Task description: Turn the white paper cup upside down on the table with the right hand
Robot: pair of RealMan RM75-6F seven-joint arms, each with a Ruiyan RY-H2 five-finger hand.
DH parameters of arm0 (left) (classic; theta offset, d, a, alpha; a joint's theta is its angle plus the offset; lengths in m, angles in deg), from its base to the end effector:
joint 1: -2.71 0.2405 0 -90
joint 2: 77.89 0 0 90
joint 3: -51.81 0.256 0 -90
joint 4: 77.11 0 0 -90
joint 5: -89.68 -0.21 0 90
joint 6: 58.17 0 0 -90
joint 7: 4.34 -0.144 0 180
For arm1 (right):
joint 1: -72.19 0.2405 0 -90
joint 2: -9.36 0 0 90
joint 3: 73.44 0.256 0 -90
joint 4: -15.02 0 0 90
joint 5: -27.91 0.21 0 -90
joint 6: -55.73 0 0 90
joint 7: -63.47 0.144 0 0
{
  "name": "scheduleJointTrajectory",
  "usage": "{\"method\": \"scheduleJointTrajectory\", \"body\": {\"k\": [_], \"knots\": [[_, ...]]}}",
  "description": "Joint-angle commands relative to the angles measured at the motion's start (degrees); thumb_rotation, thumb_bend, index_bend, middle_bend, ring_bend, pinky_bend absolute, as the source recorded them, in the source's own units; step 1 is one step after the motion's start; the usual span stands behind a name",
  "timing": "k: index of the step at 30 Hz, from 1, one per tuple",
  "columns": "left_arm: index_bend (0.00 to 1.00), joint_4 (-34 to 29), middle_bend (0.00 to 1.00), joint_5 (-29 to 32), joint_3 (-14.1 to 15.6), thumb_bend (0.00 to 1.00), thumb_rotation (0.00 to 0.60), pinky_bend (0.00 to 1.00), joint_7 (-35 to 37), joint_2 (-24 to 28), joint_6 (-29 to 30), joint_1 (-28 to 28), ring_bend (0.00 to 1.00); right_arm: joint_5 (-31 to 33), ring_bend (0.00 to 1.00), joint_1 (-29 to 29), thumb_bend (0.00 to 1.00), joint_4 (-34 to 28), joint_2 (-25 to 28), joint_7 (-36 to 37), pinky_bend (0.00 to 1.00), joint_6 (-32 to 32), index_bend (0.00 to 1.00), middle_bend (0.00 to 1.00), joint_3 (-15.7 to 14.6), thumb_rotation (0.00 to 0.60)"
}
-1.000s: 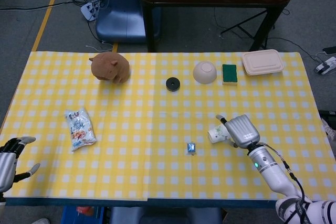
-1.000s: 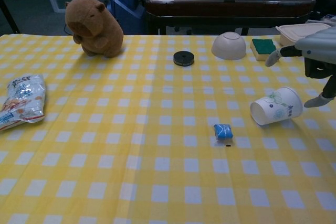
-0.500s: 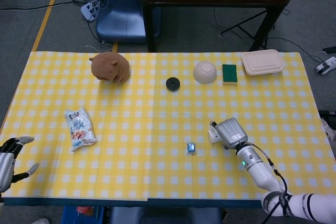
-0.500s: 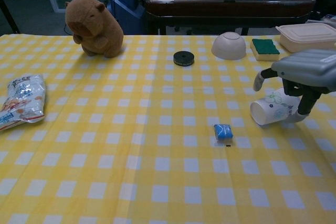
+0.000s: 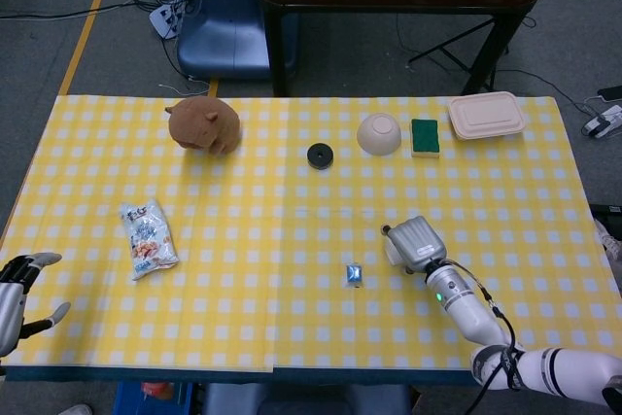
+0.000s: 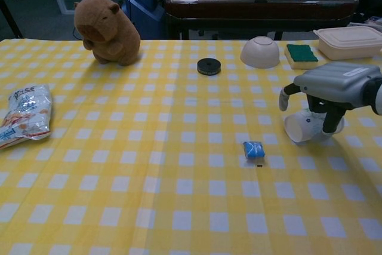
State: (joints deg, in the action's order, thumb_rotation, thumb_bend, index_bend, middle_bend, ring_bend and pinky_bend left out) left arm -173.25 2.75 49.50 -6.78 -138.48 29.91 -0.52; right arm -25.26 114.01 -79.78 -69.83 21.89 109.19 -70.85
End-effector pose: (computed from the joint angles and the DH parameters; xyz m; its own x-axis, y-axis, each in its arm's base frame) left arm -0.3030 0.1696 0.1771 0.4313 -0.0289 0.9018 0.9021 -0.0014 -0.4315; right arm -0.1905 -0.3128 0.0061 0.7312 -0.3193 0.6029 -0.6805 -0.4038 0.6114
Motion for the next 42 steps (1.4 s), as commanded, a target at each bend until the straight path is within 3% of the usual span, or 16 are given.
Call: {"method": "scheduleJointTrajectory", "body": {"k": [1, 10, 19, 27, 38, 42], "knots": [[0.33, 0.0, 0.29, 0.0, 0.0, 0.19, 0.6, 0.4, 0.1, 0.0, 0.1, 0.0, 0.24, 0.5, 1.0, 0.5, 0.0, 0.4, -0.5, -0.4, 1.0, -0.1, 0.32, 1.0, -0.2, 0.6], [0.33, 0.0, 0.29, 0.1, -0.1, 0.19, 0.6, 0.4, 0.3, 0.2, 0.0, 0.1, 0.24, -1.4, 1.0, 0.1, 0.0, 1.8, -1.3, 1.4, 1.0, 1.8, 0.44, 1.0, -0.4, 0.6], [0.32, 0.1, 0.29, 0.1, 0.0, 0.19, 0.6, 0.4, 0.0, 0.0, -0.2, 0.0, 0.24, -9.0, 1.0, -2.7, 0.0, 1.5, 0.5, 12.6, 1.0, 4.3, 0.49, 1.0, 0.6, 0.6], [0.33, 0.1, 0.29, 0.2, 0.0, 0.19, 0.6, 0.4, -0.4, -0.1, -0.4, -0.1, 0.24, -17.6, 1.0, -5.5, 0.0, 1.0, 2.7, 30.7, 1.0, 5.5, 0.5, 1.0, 2.2, 0.6], [0.33, 0.1, 0.29, 0.4, -0.1, 0.19, 0.6, 0.4, -0.7, -0.2, -0.5, -0.1, 0.24, -32.0, 1.0, -7.9, 0.0, 6.4, 1.3, 72.1, 1.0, 6.3, 0.5, 1.0, 1.6, 0.6], [0.33, 0.1, 0.29, 0.4, 0.0, 0.19, 0.6, 0.4, -0.6, -0.2, -0.6, -0.1, 0.24, -34.9, 1.0, -8.0, 0.0, 8.9, 0.1, 82.0, 1.0, 7.3, 0.5, 1.0, 0.9, 0.6]]}}
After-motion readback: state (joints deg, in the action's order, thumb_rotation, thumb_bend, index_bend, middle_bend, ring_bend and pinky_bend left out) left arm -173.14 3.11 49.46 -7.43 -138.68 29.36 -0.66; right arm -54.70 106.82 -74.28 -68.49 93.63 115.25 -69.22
